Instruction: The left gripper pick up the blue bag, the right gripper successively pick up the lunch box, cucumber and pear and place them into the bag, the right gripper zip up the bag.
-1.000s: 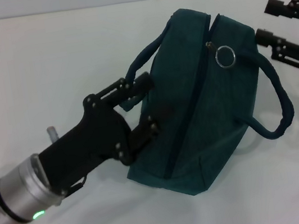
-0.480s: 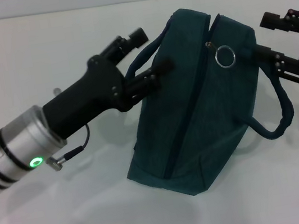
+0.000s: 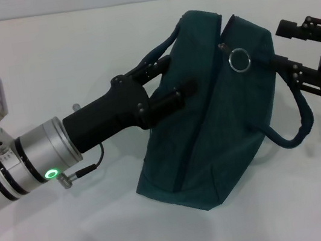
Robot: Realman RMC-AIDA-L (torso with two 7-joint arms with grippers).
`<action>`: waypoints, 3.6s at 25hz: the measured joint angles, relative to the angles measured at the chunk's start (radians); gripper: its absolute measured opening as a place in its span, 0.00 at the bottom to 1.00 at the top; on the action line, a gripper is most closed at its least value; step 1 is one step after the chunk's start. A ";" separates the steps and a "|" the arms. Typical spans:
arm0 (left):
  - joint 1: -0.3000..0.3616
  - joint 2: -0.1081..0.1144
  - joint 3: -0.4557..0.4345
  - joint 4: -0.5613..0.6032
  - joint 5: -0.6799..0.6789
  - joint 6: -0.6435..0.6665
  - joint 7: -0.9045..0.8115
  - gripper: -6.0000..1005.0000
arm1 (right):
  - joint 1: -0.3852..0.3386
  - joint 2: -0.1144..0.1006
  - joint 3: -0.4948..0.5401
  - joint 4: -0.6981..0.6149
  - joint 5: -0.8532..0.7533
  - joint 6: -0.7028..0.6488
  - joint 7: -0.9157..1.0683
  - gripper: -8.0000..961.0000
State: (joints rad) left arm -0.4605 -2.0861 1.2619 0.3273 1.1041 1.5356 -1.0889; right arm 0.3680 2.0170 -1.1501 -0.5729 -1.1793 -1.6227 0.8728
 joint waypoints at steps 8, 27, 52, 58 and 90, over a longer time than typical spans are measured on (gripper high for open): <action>0.011 0.000 -0.004 -0.004 -0.015 -0.010 0.032 0.68 | 0.001 0.000 -0.003 0.020 -0.003 0.006 -0.006 0.56; 0.013 0.006 0.002 0.004 0.069 0.103 0.177 0.27 | 0.029 -0.005 -0.043 0.042 -0.061 0.056 0.032 0.52; -0.009 0.002 -0.002 0.001 0.073 0.077 0.208 0.10 | 0.128 -0.005 -0.065 0.016 -0.166 0.095 0.126 0.52; -0.011 0.001 -0.003 0.003 0.071 0.069 0.220 0.10 | 0.131 0.000 -0.061 0.001 -0.142 0.140 0.124 0.52; -0.025 -0.003 0.003 -0.005 0.071 0.056 0.230 0.09 | 0.101 -0.009 0.000 -0.015 -0.207 0.023 0.141 0.49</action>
State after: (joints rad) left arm -0.4856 -2.0892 1.2653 0.3222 1.1750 1.5919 -0.8590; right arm 0.4686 2.0076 -1.1503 -0.5884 -1.3863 -1.5996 1.0139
